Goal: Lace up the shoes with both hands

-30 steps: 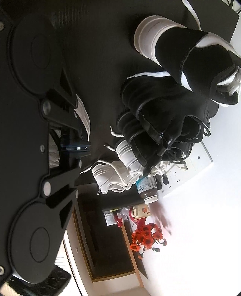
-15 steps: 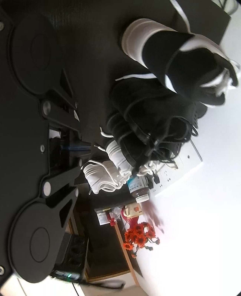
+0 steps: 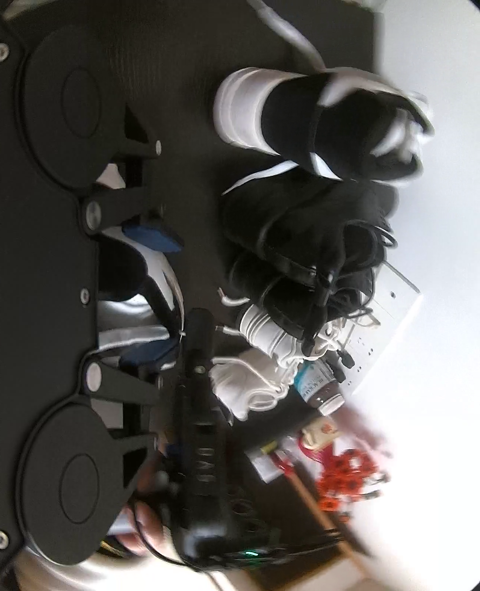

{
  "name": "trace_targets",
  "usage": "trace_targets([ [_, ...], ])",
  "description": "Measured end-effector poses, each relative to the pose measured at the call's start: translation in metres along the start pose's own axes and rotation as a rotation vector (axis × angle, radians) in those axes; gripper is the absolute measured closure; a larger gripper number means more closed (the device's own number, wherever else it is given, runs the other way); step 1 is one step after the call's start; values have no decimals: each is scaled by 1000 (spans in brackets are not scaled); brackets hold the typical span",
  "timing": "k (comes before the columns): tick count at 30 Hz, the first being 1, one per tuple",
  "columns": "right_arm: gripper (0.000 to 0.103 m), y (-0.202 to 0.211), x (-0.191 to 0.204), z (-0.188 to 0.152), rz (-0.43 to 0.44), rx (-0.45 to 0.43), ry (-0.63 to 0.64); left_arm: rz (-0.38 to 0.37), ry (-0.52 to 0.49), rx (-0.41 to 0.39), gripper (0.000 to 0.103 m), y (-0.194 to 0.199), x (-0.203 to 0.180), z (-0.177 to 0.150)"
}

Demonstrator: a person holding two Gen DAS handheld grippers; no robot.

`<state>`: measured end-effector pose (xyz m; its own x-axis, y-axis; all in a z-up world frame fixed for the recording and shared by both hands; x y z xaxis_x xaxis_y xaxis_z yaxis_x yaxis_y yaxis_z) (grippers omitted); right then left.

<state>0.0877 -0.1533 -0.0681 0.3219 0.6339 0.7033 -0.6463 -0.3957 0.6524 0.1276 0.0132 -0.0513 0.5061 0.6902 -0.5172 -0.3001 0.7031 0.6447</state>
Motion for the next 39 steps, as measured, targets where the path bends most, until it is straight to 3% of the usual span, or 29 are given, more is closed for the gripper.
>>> trace_targets([
  [4,101,4,2,7,14,-70,-28,33,-77,46,50,-5,-5,-1],
  [9,101,27,13,27,75,-221,-51,29,-96,60,50,-3,-7,-3],
  [13,101,48,39,32,153,-279,31,-31,-79,-24,51,9,-14,15],
  [17,100,49,56,21,185,-263,121,-45,-89,-31,57,0,-26,28],
  [18,101,49,57,18,187,-260,131,-47,-81,-31,65,-3,-27,28],
  [19,101,50,57,17,189,-258,133,-51,-66,-33,90,-5,-26,29],
  [20,100,51,55,16,183,-258,131,-68,-43,-36,99,-5,-26,29],
  [25,94,64,36,19,94,-287,143,-90,71,-39,101,-6,-20,29],
  [27,74,59,33,12,48,-259,201,-98,103,-36,101,-6,-17,30],
  [29,69,53,30,2,-1,-219,270,-98,104,-35,101,-7,-18,30],
  [34,69,31,26,-20,-109,-140,432,-96,96,-32,102,-8,-22,32],
  [37,69,17,27,-22,-116,-143,454,-90,78,-32,102,-6,-25,32],
  [38,73,14,26,-22,-98,-142,445,-89,77,-35,102,-5,-25,32],
  [39,87,12,26,-20,-77,-136,431,-90,79,-40,102,-4,-25,32],
])
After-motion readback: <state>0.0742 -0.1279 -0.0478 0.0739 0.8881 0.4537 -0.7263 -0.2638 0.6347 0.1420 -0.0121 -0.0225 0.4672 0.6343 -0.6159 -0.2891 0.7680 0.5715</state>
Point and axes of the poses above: each gripper's, at about its wrist camera, not at the fingertips, and y roughly against the way its jaws point, x to its left, z to its top, the point moved 7 cm from there along -y, roughly the way its jaws point, and after that the axes turned 5 degrees about -y, right-handed, at the moved point
